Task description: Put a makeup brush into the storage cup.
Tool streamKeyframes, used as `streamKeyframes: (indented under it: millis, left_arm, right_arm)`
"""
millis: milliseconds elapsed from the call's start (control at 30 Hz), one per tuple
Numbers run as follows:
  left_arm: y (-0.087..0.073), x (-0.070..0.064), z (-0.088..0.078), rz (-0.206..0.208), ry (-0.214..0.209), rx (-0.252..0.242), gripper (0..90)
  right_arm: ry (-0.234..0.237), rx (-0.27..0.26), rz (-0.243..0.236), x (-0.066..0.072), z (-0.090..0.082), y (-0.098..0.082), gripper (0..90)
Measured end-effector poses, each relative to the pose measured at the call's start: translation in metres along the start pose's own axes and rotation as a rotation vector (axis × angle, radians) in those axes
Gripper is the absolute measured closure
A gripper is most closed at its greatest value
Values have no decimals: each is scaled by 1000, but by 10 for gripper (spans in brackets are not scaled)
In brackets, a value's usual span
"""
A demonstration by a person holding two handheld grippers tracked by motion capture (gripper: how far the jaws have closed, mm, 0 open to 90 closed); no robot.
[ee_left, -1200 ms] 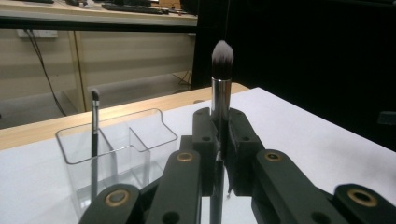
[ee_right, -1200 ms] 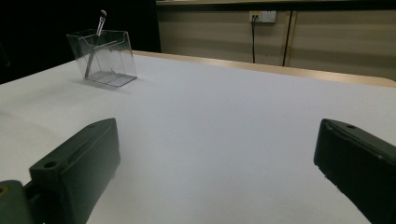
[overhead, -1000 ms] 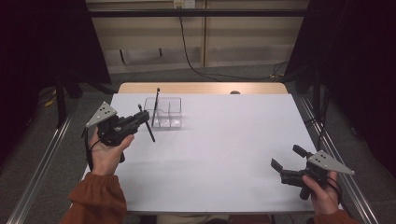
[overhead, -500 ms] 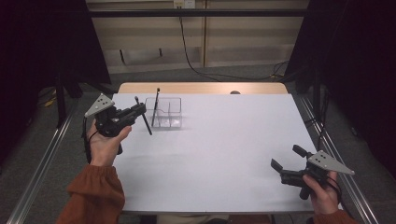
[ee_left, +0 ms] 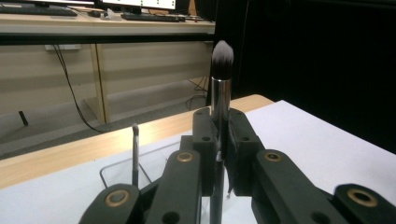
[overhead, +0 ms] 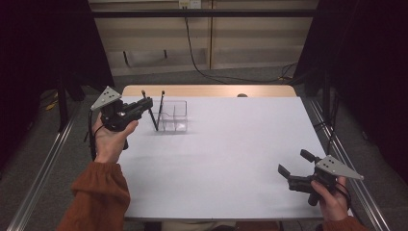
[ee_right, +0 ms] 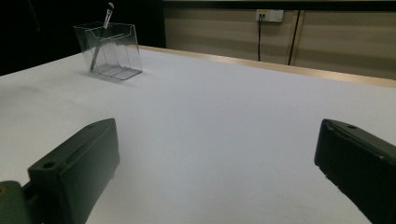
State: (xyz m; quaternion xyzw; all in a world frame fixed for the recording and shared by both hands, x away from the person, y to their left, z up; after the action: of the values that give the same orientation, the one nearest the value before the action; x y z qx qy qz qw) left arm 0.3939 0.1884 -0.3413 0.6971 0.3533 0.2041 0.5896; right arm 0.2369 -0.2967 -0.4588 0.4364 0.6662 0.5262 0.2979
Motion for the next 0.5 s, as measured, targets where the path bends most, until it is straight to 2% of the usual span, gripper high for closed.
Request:
streamKeyframes:
  millis: [33, 100, 167, 300, 500]
  left_arm:
    - [1, -1, 0, -4, -4, -4, 841]
    - [3, -3, 0, 16, -1, 1, 841]
    - [5, -4, 1, 10, 1, -4, 841]
    - [10, 4, 5, -5, 51, -3, 841]
    - [13, 14, 15, -17, 69, -5, 841]
  right_arm:
    - [0, -1, -1, 0, 0, 0, 0]
    - [1, 1, -3, 1, 0, 0, 0]
    - [-1, 0, -3, 0, 0, 0, 0]
    - [-2, -2, -2, 0, -1, 0, 0]
    - [-6, -3, 0, 0, 0, 0, 0]
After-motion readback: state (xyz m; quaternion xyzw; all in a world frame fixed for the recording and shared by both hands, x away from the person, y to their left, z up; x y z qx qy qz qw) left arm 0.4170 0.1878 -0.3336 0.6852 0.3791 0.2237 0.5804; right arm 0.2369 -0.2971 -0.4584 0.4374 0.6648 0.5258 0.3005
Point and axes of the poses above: each handheld gripper's, and its own axes: z roughly forward along the jaws, y roughly out of its top, x roughly to its left, the point moved 4 cm from there along z, roughly forward along the jaws
